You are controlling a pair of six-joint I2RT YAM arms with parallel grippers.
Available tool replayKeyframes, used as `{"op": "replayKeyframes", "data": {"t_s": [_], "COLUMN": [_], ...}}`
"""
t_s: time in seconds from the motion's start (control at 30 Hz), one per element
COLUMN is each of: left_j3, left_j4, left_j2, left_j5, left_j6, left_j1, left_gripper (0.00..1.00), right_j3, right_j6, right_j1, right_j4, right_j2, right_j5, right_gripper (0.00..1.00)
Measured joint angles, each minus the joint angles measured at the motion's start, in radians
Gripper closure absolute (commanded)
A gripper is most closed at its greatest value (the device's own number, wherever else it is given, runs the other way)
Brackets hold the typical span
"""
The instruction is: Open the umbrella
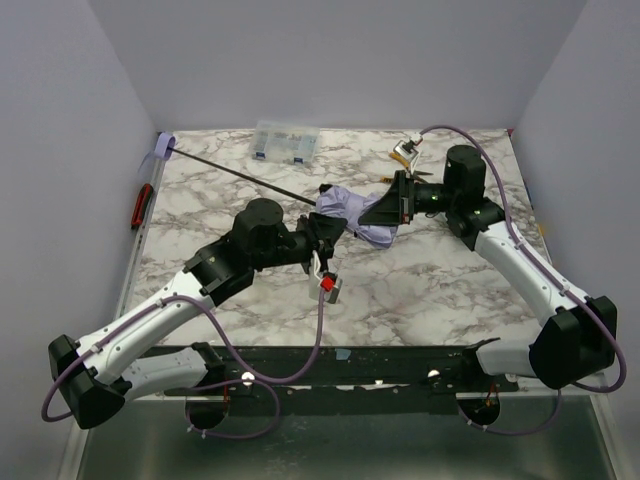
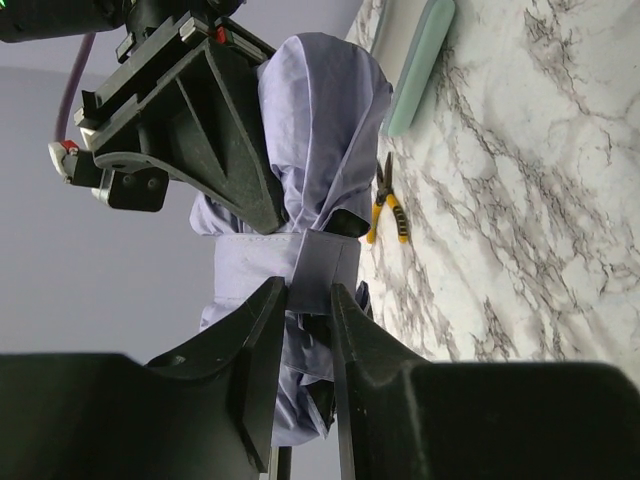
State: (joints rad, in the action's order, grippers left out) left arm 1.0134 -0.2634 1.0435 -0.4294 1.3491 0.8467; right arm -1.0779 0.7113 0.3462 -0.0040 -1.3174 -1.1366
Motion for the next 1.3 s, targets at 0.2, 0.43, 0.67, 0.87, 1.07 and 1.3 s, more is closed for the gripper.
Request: {"op": "replayKeyframes", "data": {"t_s": [0.2, 0.43, 0.67, 0.87, 1.07, 1.3], "left_j3": [-0.001, 0.012, 0.01, -0.016, -0.023, -0.013], "left_j4": [-0.027, -0.058, -0.06, -0.051, -0.055, -0.045], "left_j2": [0.0, 0.023, 0.024, 0.019, 0.048, 0.06], "left_j5": [0.0, 0.0, 0.0, 0.013, 0.03, 0.05], "left_j6": [0.042, 0.057, 0.068, 0.092, 0.107, 0.117], "left_j1": [0.004, 0.006, 0.009, 0.022, 0.053, 0.059], "left_gripper": [0.55, 0.71, 0.74, 0.62, 0.73, 1.0], "right_j3": [0.0, 0.029, 0.045, 0.046, 0.062, 0.066], "right_j6": [0.006, 0.006, 0.011, 0.027, 0.034, 0.034], "right_j1": [0.0, -0.003, -0.002, -0.002, -0.003, -0.006], "right_j4": [0.011, 0.01, 0.01, 0.011, 0.033, 0.038], "right_j2": [0.0, 0.0, 0.0, -0.014, -0.016, -0.016], "right_j5": [-0.003, -0.002, -0.002, -0.003, -0.002, 0.002], "right_gripper": [0.99, 0.99, 0.99, 0.99, 0.99, 0.99]}}
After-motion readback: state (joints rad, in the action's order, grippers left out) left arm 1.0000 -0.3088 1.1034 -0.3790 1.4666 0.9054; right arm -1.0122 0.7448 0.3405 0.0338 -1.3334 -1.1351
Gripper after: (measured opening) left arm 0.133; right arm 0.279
